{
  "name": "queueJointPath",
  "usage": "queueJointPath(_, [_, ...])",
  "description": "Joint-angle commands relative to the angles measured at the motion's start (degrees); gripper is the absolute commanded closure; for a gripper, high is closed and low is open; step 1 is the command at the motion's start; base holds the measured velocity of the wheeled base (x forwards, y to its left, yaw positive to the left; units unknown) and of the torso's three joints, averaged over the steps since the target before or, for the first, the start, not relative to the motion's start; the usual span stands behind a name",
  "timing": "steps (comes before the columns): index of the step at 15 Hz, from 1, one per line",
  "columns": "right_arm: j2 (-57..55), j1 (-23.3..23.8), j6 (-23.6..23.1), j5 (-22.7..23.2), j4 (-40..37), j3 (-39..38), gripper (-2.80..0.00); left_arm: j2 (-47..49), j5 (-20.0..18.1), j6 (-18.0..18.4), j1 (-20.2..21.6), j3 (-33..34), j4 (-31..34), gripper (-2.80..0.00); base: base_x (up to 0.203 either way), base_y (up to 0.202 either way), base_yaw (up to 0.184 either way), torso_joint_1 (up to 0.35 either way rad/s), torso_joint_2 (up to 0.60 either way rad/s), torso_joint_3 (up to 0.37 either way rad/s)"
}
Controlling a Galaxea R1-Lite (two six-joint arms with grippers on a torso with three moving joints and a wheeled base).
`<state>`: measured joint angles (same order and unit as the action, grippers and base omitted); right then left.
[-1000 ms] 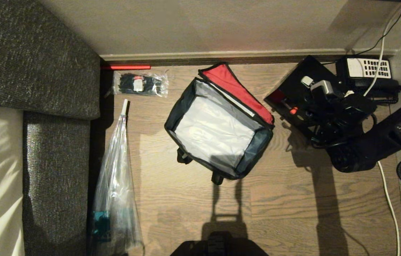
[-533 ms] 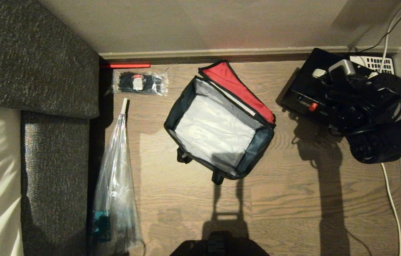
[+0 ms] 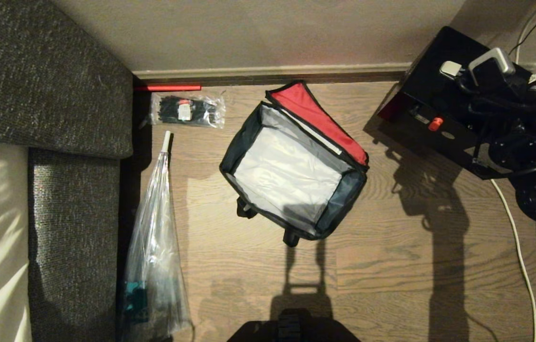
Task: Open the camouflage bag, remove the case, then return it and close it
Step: Place the black box back
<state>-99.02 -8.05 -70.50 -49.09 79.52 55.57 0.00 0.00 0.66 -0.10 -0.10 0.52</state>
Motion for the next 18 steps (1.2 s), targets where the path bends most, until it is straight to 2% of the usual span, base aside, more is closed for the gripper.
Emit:
queueJointPath(1, [6.63, -2.64, -0.38, -2.01, -1.26, -1.54, 0.00, 0.00, 0.00, 0.02, 0.01, 0.01, 0.01, 0.00, 0.000, 0.000, 0.000, 0.000, 0.00, 0.000])
queueJointPath(3, [9.27, -5.75, 0.09, -3.44, -4.72, -2.50, 0.00, 0.00, 0.00, 0.04, 0.01, 0.01, 0.01, 0.00, 0.000, 0.000, 0.000, 0.000, 0.00, 0.000])
queueJointPath(6, [11.44, -12.02, 2.80, -9.47, -8.07, -3.06, 0.00, 0.00, 0.00, 0.03, 0.01, 0.01, 0.01, 0.00, 0.000, 0.000, 0.000, 0.000, 0.00, 0.000])
queueJointPath(12, [12.78, -17.58, 3.30, -10.34, -11.77, -2.21, 0.00, 0.00, 0.00, -0.04, 0.01, 0.01, 0.01, 0.00, 0.000, 0.000, 0.000, 0.000, 0.00, 0.000])
queueJointPath(15, [12.47, -22.93, 4.24, -10.65, -13.18, 0.01, 0.00, 0.00, 0.00, -0.04, 0.01, 0.01, 0.01, 0.00, 0.000, 0.000, 0.000, 0.000, 0.00, 0.000])
queueJointPath(18, [11.09, -28.44, 4.53, -13.48, -13.86, 1.24, 0.00, 0.00, 0.00, 0.04, 0.01, 0.01, 0.01, 0.00, 0.000, 0.000, 0.000, 0.000, 0.00, 0.000])
